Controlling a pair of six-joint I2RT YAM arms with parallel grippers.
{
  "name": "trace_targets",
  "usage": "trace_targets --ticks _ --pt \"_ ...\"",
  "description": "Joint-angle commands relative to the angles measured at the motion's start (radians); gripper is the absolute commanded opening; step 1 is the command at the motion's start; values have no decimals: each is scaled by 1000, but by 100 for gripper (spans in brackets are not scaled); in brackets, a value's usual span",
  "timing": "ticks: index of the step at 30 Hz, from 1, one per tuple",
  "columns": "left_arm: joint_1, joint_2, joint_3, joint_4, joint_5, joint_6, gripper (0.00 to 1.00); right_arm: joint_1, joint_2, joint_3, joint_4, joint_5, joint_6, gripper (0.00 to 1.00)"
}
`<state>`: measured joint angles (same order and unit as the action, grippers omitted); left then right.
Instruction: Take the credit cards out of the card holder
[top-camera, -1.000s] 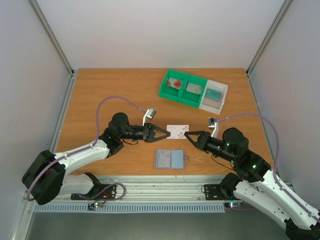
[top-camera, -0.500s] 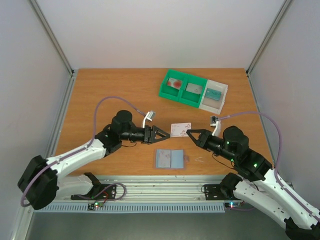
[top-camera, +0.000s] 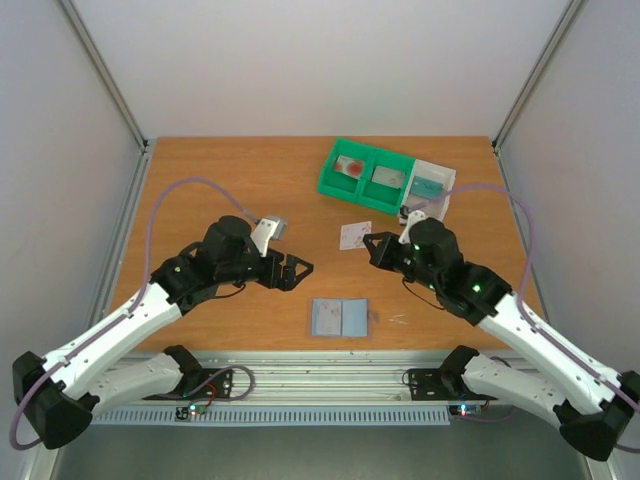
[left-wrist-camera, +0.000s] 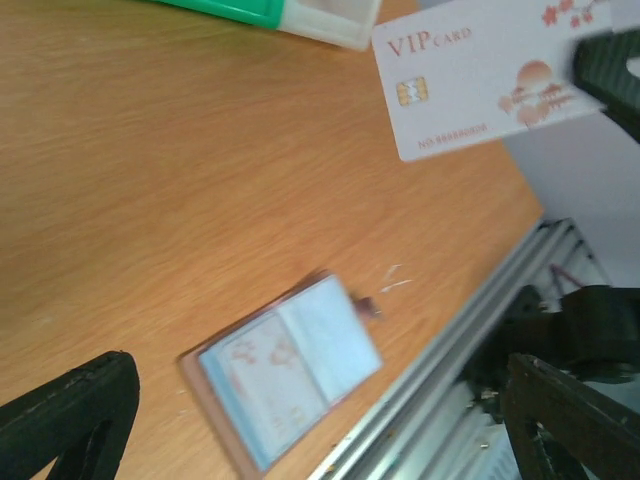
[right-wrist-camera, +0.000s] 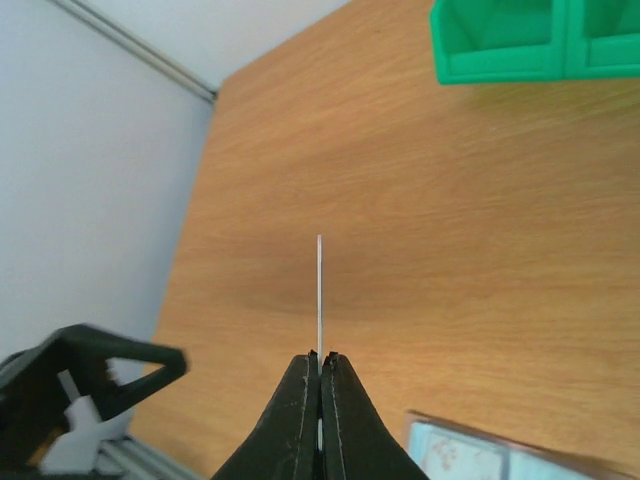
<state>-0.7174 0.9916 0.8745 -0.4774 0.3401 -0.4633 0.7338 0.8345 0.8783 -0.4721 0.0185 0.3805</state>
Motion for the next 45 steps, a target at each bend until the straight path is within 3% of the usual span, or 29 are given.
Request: trace_targets --ticks 1,8,17,28,45 --pt "3 -61 -15 -78 -145 116 99 -20 130 71 38 95 -105 1" --pt "3 -134 -60 -109 -331 108 99 -118 361 152 112 98 -162 1" --pt "3 -102 -34 -192 -440 90 99 -296 588 273 149 114 -188 1" --pt "3 -101 -26 -201 -394 106 99 -445 839 445 175 199 -216 1" --pt "3 -110 -28 -199 -398 117 99 -531 1231 762 177 124 -193 1"
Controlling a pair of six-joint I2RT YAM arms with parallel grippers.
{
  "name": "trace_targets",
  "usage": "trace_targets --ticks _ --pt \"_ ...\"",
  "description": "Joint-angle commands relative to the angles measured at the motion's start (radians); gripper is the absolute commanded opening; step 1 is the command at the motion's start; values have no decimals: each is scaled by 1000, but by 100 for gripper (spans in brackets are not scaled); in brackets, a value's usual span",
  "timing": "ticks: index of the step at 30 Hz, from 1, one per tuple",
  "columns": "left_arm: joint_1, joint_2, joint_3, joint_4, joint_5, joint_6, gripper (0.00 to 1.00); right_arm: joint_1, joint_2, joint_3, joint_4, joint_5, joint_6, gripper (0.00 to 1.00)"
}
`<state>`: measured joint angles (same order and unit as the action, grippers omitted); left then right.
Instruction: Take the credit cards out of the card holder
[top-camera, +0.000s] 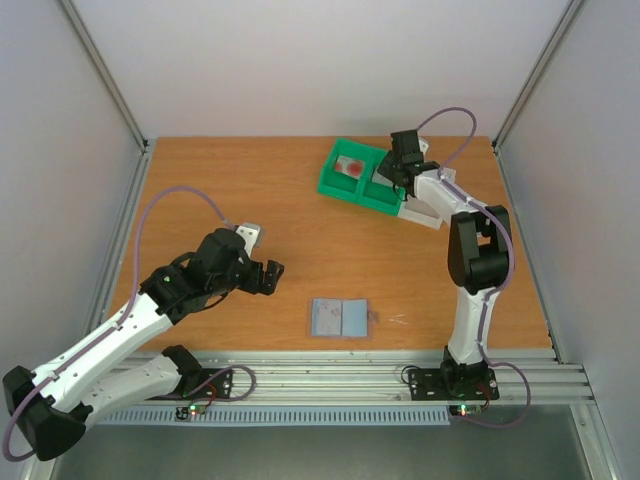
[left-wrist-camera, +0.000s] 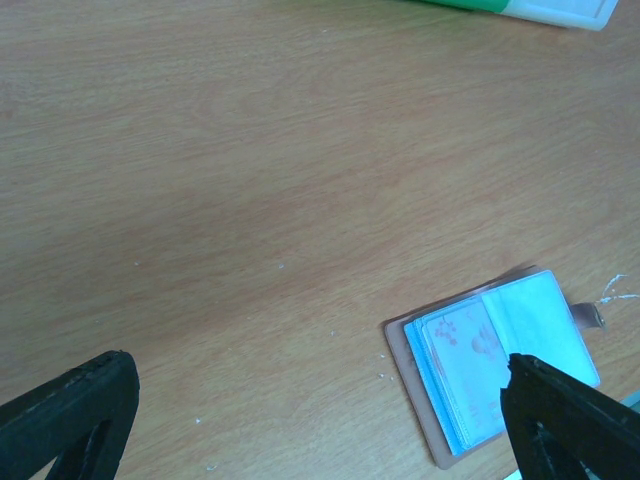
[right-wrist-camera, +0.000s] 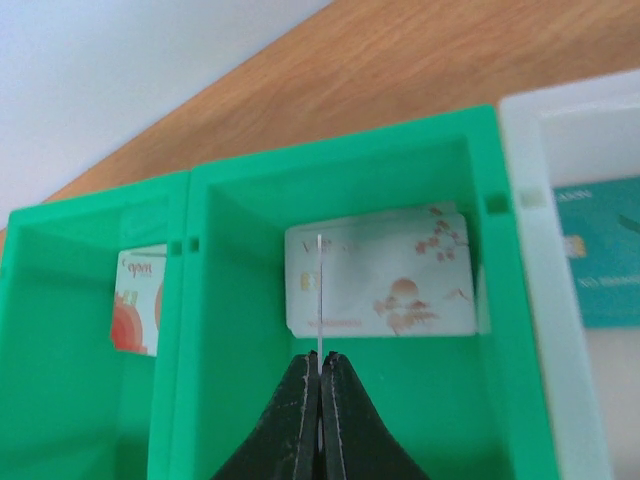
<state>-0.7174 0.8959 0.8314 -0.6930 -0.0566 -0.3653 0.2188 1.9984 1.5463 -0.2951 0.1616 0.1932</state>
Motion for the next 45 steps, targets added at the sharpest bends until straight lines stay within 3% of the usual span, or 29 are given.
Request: trace_targets --ticks 1,17,24,31,36,45 --pt "3 -14 15 20 4 25 99 -18 87 122 -13 -18 -7 1" --pt "3 -15 21 14 -2 35 99 -54 218 221 -53 -64 14 2" --pt "3 -16 20 12 -3 35 99 -63 229 247 -90 -53 20 15" --pt "3 -10 17 12 -9 33 99 -67 232 287 -143 -40 12 22" --pt "3 -2 20 6 -9 31 99 -67 247 363 -222 -37 -10 20" --pt "3 1 21 6 -11 31 99 -62 300 469 -267 -196 -55 4"
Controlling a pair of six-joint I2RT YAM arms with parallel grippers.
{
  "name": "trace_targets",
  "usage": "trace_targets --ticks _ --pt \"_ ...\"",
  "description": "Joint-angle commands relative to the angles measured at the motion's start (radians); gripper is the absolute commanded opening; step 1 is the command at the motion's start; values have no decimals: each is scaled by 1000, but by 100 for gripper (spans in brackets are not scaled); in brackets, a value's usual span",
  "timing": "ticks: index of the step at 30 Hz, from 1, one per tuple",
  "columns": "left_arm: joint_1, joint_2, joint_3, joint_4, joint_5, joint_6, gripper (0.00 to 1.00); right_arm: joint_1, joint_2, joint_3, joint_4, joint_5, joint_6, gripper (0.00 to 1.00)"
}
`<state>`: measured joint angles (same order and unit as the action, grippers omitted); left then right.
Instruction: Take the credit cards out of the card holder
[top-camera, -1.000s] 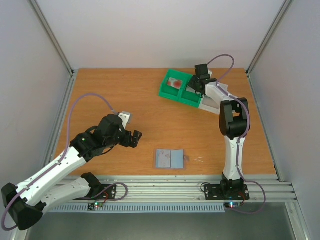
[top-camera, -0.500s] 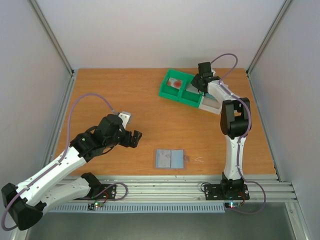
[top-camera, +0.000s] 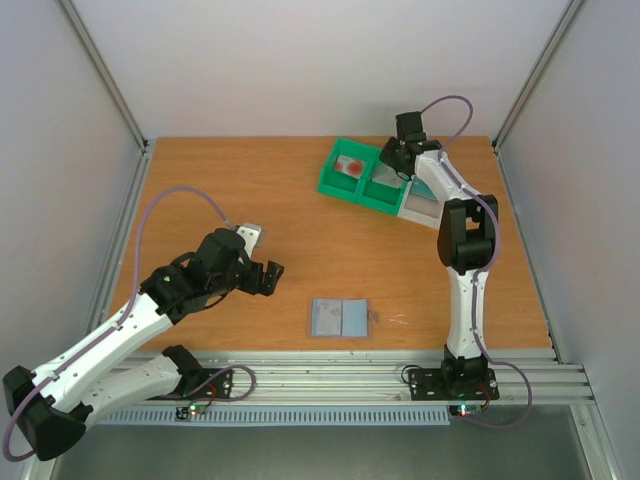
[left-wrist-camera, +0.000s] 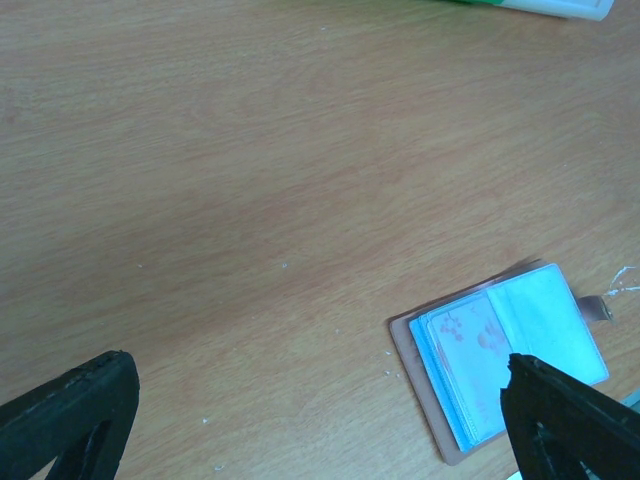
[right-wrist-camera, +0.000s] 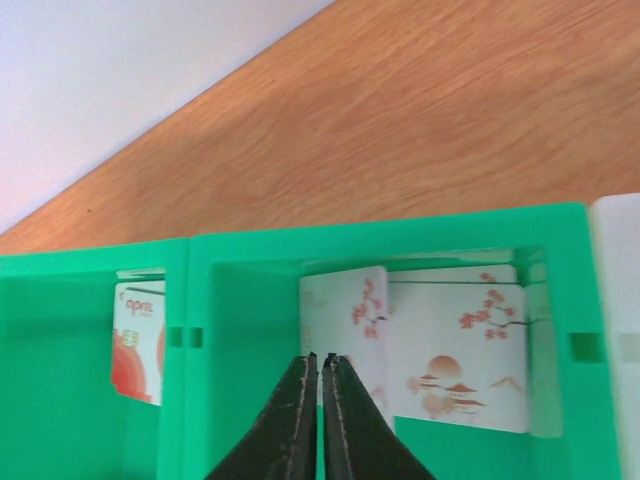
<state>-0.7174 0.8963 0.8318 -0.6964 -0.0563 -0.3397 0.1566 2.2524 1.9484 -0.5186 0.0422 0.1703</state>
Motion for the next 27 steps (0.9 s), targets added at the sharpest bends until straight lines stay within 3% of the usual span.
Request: trace_targets --ticks 1,14,27 --pt "3 1 21 9 -12 5 99 0 61 86 -58 -80 -31 2" --pt "3 6 21 3 -18 7 99 -2 204 231 -229 32 -30 1" --pt "4 80 49 -45 -35 -30 99 0 101 219 -245 -57 -61 2"
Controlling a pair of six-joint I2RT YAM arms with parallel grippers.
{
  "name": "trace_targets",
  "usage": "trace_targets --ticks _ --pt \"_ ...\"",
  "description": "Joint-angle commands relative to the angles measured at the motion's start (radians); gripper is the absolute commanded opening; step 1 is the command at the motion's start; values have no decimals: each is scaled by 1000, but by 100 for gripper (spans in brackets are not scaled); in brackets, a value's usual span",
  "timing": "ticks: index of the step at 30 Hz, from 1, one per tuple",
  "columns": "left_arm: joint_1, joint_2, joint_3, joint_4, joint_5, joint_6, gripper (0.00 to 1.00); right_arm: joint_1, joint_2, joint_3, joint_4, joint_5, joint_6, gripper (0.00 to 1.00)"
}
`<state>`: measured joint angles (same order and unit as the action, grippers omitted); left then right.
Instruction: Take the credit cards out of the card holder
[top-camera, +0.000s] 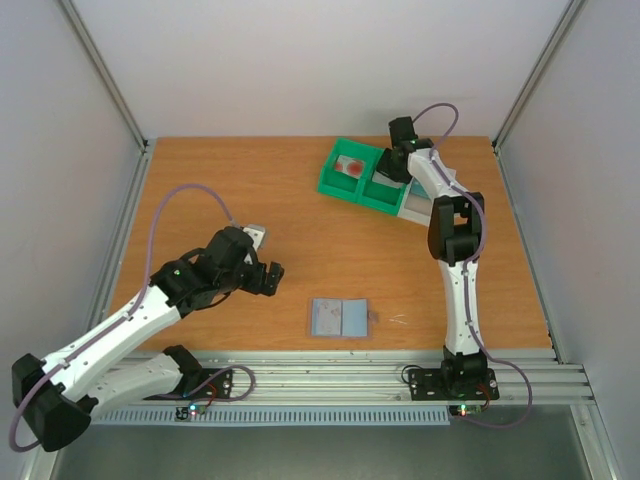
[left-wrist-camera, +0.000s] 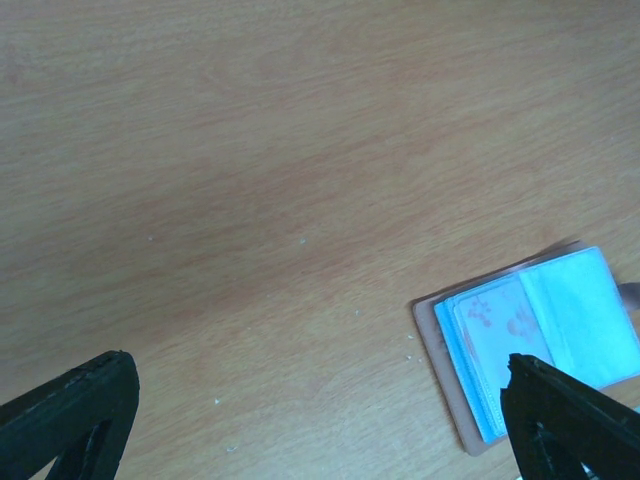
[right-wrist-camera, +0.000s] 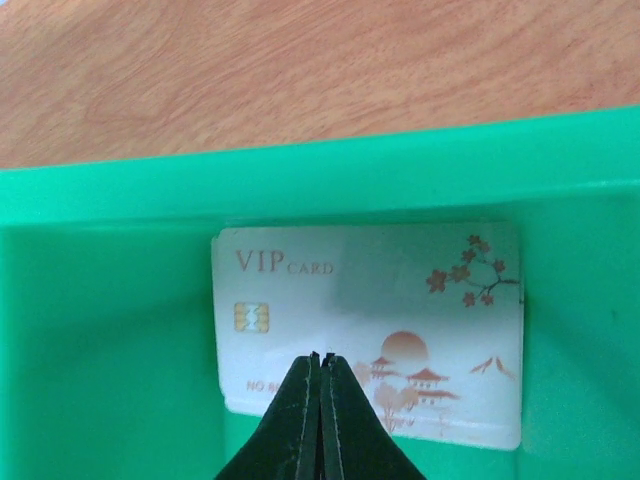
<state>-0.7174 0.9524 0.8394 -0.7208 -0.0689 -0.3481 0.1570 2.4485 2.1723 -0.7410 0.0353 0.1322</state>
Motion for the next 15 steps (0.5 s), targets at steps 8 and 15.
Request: trace_targets --ticks 8,15 --pt "4 -7 15 25 111 -52 99 10 -296 -225 32 -151 -19 8" --pt "3 -82 39 39 119 -87 96 55 -602 -580 145 -236 -25 21"
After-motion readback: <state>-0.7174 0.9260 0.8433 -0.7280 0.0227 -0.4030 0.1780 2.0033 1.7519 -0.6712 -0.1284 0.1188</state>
